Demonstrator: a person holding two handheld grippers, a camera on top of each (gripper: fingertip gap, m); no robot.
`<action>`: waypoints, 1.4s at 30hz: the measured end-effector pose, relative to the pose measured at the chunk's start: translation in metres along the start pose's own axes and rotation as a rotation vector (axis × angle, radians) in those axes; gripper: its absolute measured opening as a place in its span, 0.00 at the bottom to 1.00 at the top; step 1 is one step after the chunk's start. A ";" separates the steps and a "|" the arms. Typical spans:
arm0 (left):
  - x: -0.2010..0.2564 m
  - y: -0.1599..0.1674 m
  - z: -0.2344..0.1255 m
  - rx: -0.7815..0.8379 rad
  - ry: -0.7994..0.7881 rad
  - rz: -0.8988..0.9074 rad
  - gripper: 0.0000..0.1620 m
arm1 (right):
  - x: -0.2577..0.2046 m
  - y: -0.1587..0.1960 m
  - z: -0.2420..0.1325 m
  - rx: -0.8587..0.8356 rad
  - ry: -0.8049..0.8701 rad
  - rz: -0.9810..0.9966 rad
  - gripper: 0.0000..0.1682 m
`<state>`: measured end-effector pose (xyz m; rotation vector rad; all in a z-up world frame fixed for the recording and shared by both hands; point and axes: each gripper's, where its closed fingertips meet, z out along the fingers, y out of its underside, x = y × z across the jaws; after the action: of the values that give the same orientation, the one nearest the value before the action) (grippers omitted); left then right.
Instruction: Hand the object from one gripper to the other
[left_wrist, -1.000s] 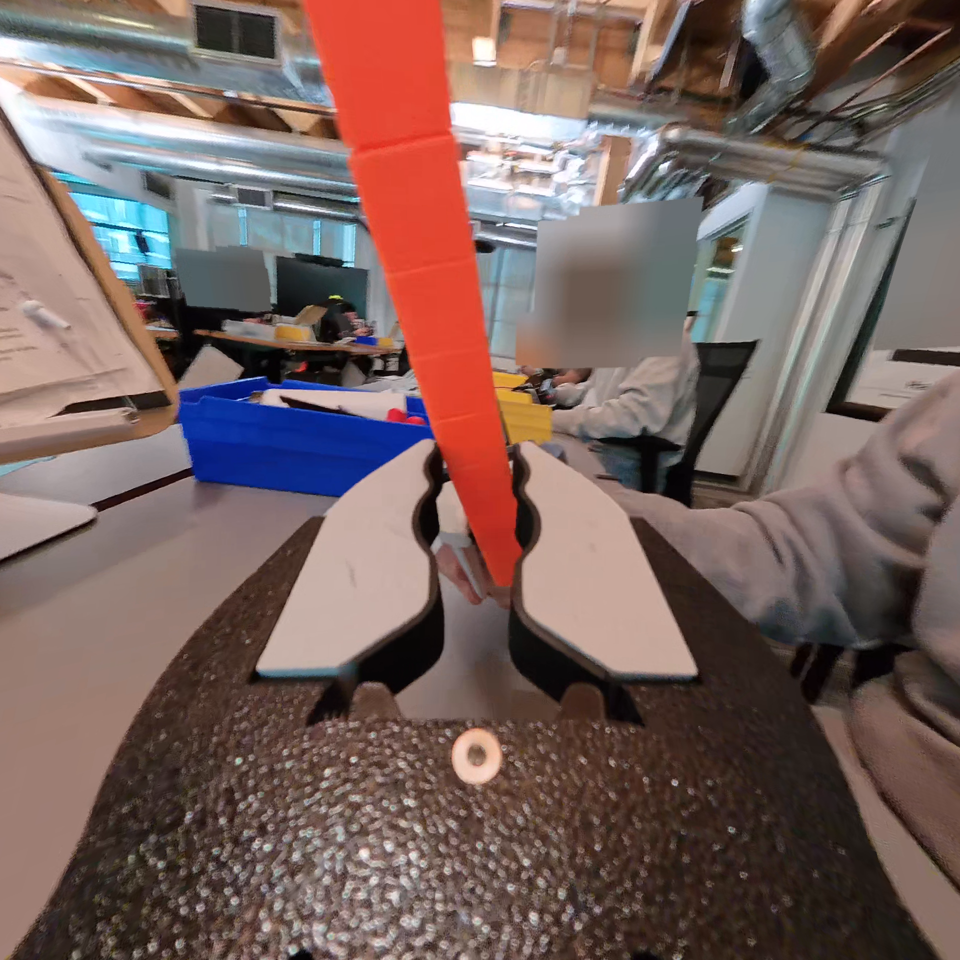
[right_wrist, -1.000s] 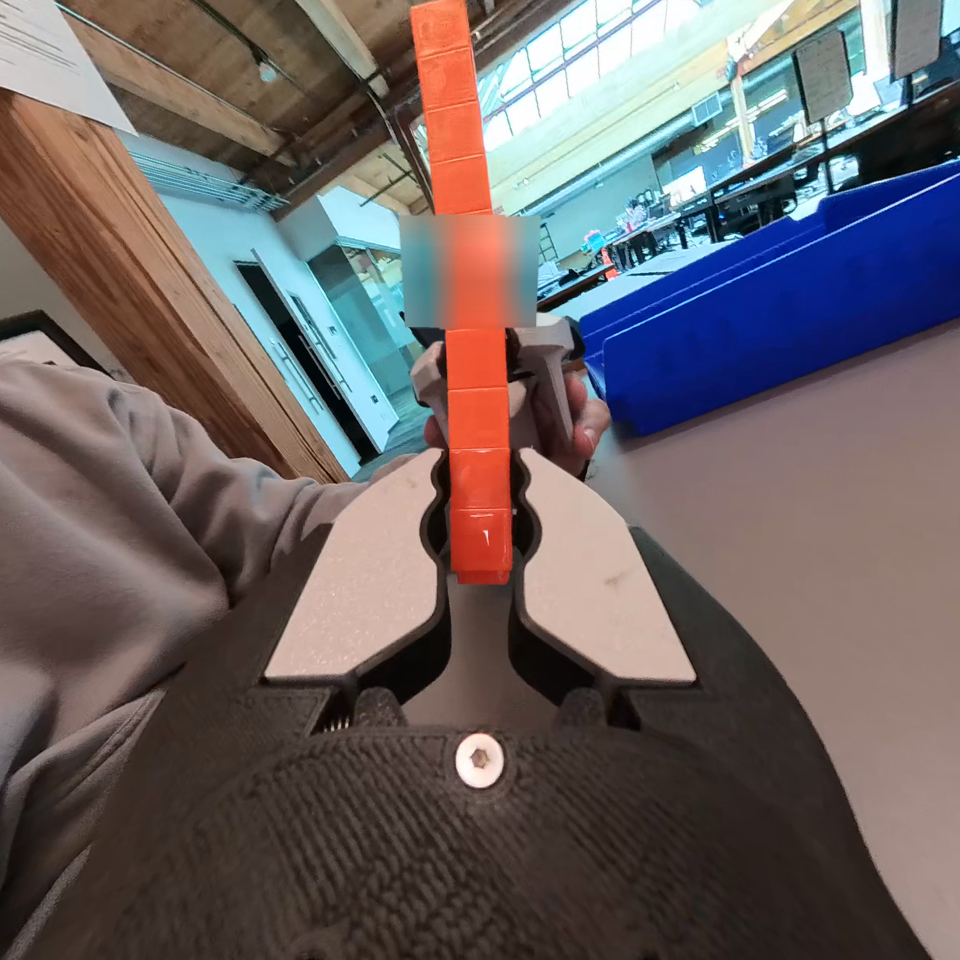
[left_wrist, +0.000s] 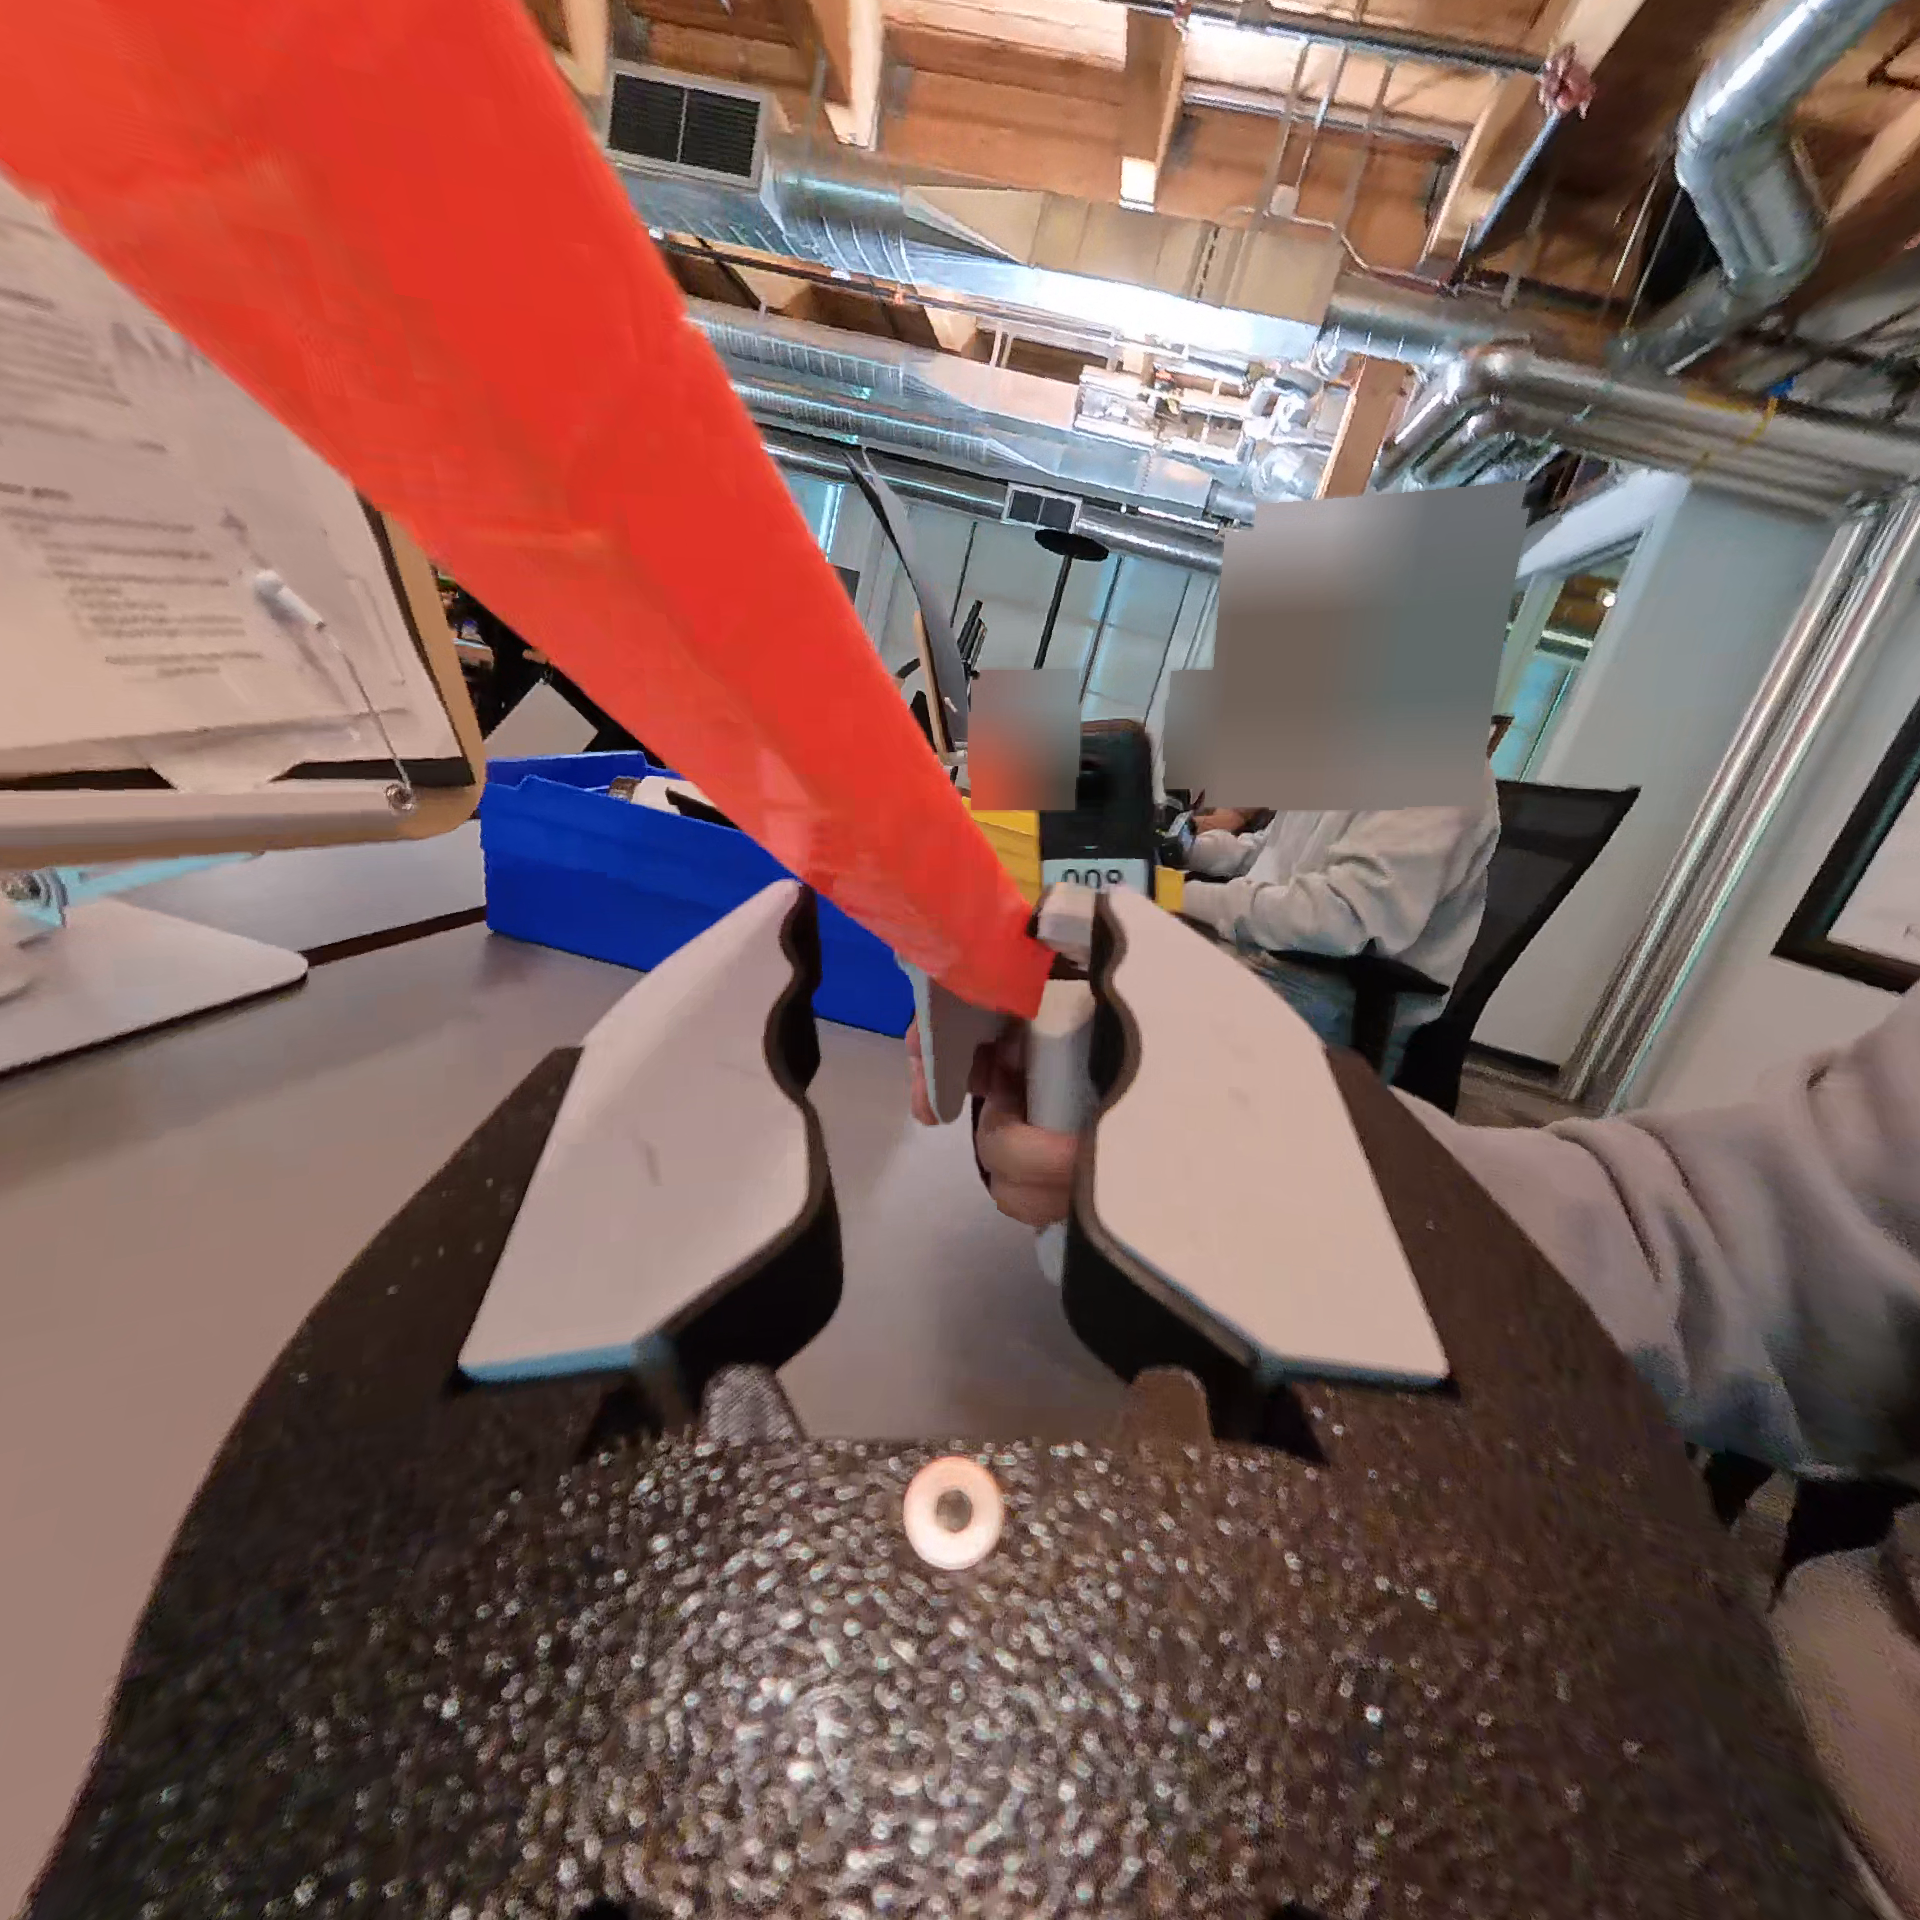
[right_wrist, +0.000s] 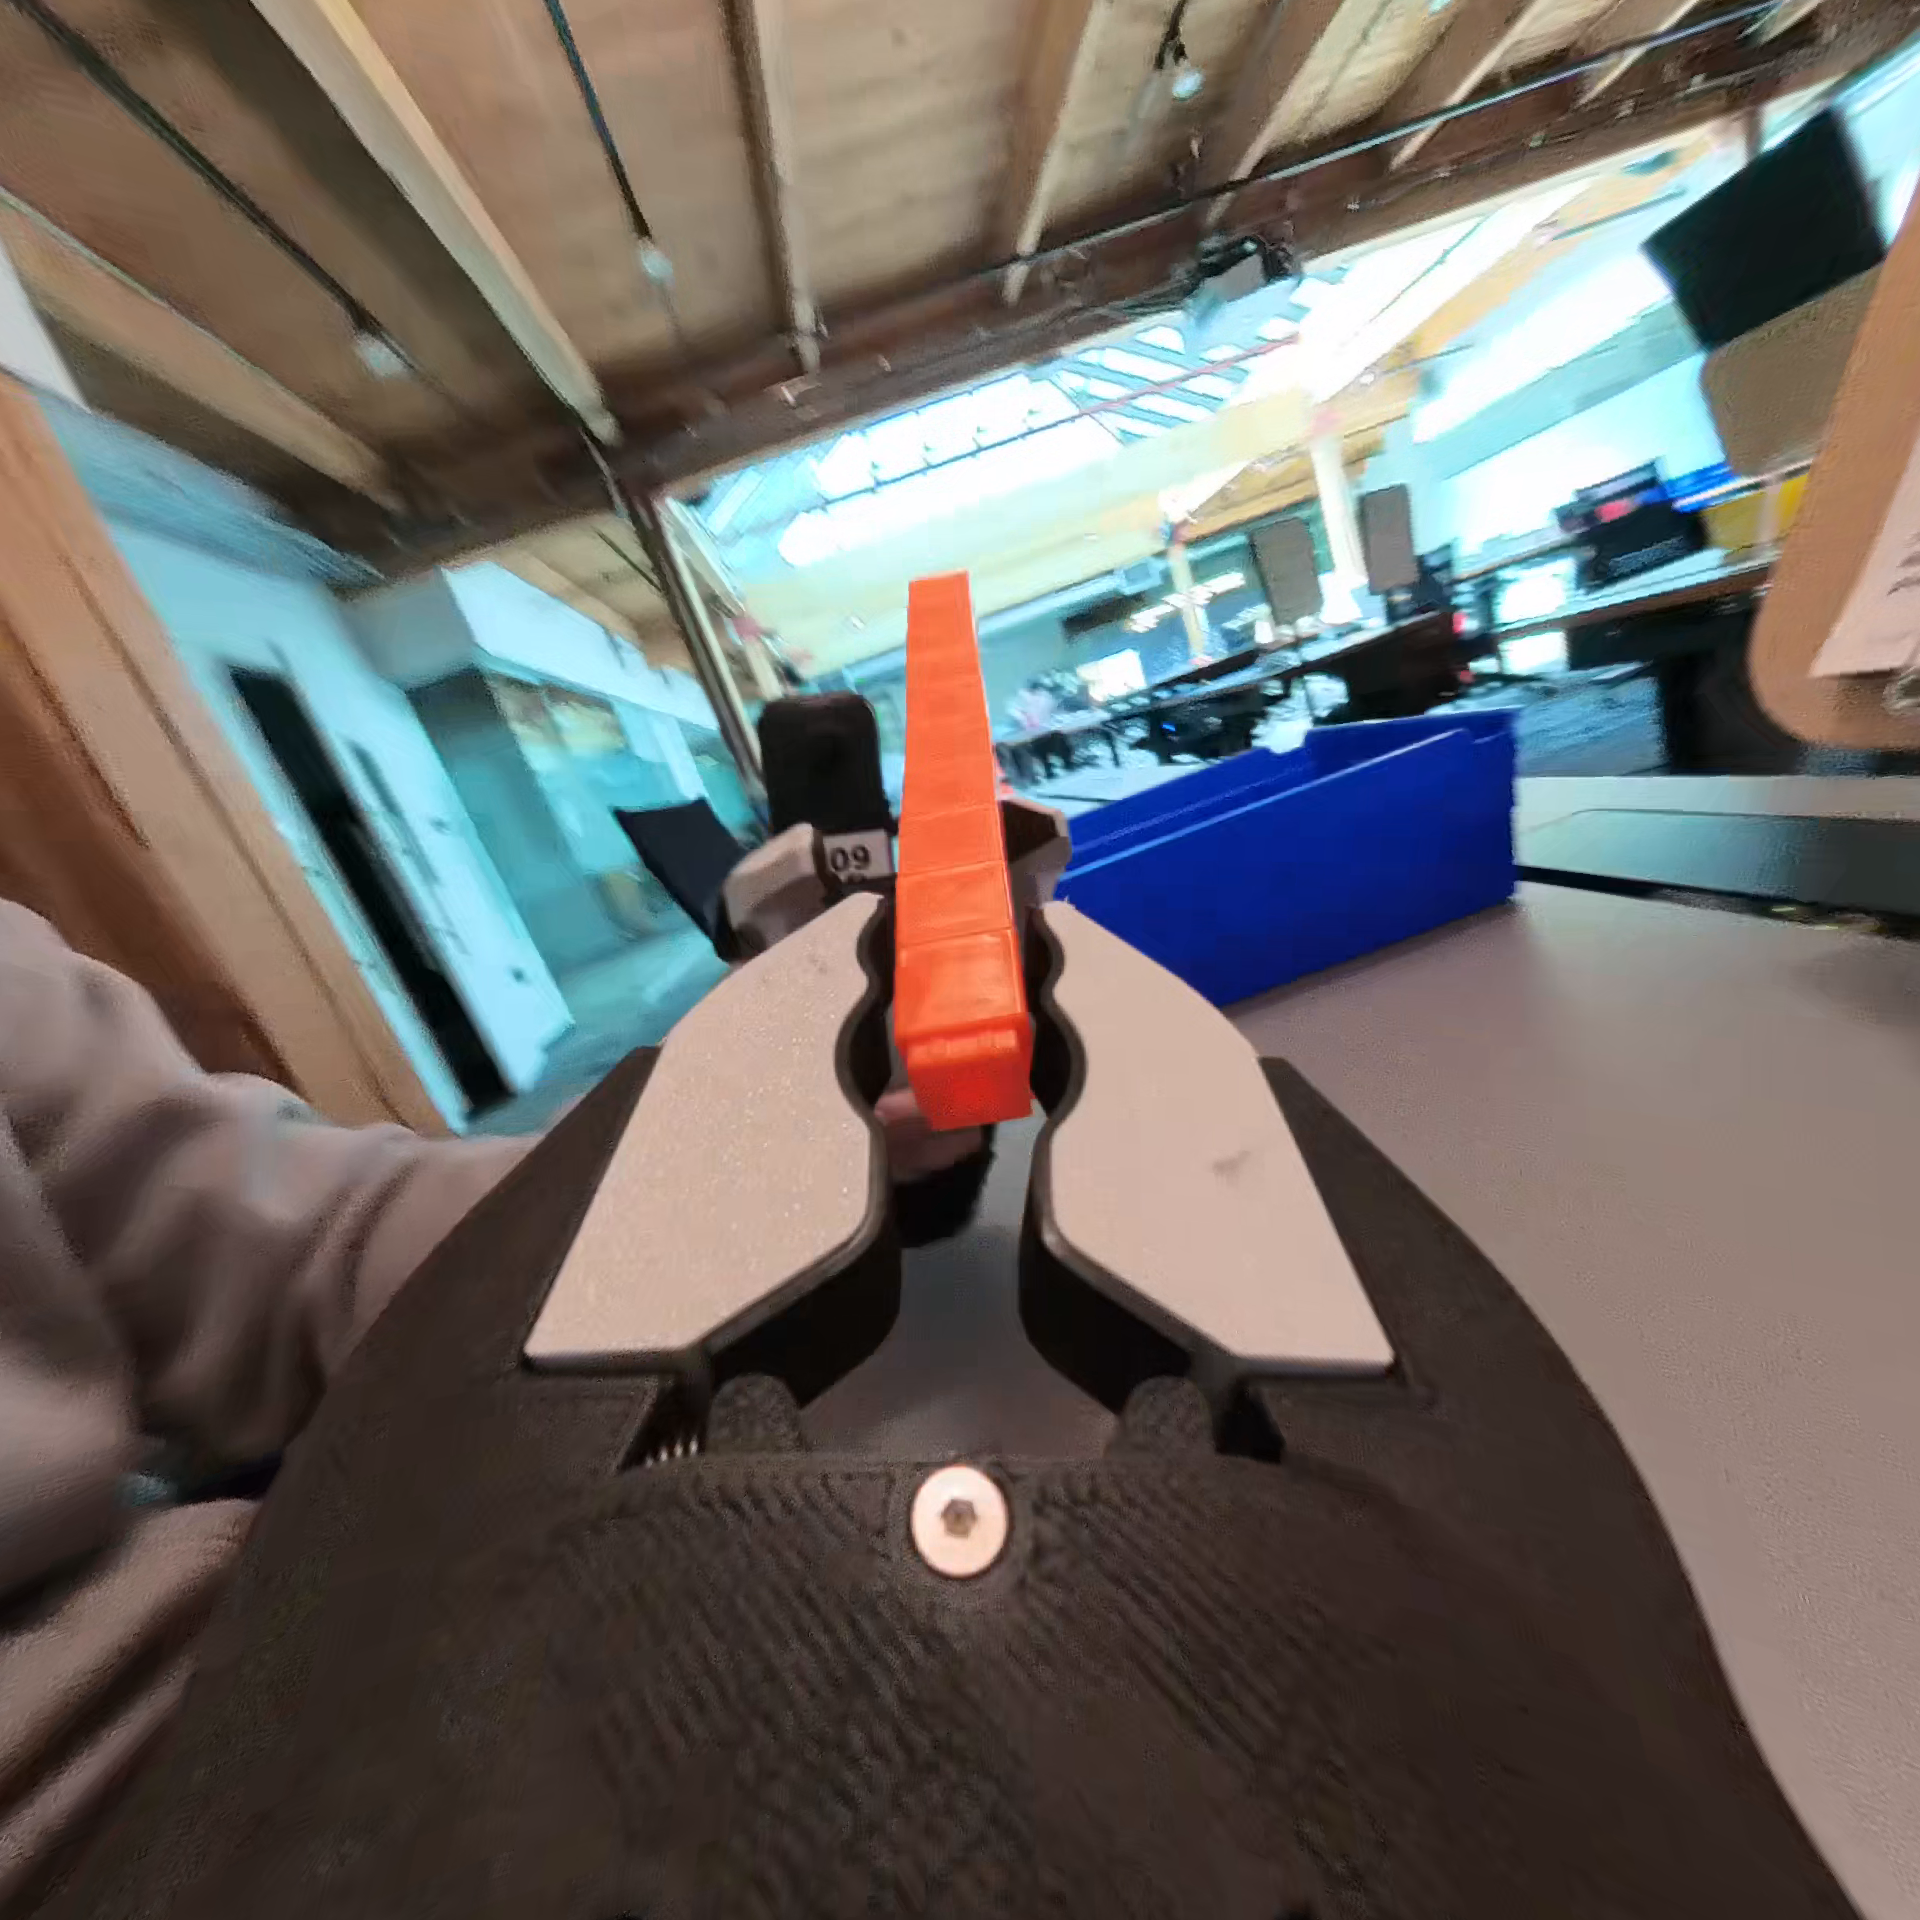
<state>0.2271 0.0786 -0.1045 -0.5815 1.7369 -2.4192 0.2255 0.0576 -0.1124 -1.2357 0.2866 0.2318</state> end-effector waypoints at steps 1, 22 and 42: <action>-0.001 0.001 0.000 -0.003 -0.014 0.013 0.30 | -0.002 -0.001 -0.001 0.012 -0.029 0.039 0.14; -0.052 0.059 -0.006 -0.633 -0.511 0.691 0.14 | -0.005 0.014 0.013 -0.158 0.280 -0.809 0.26; -0.017 0.055 0.019 -0.391 -0.319 0.795 0.33 | -0.003 -0.072 -0.039 0.441 0.058 -0.083 0.17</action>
<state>0.2421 0.0485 -0.1543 -0.2123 1.8292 -1.3932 0.2421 -0.0021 -0.0591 -0.8157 0.3160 0.0550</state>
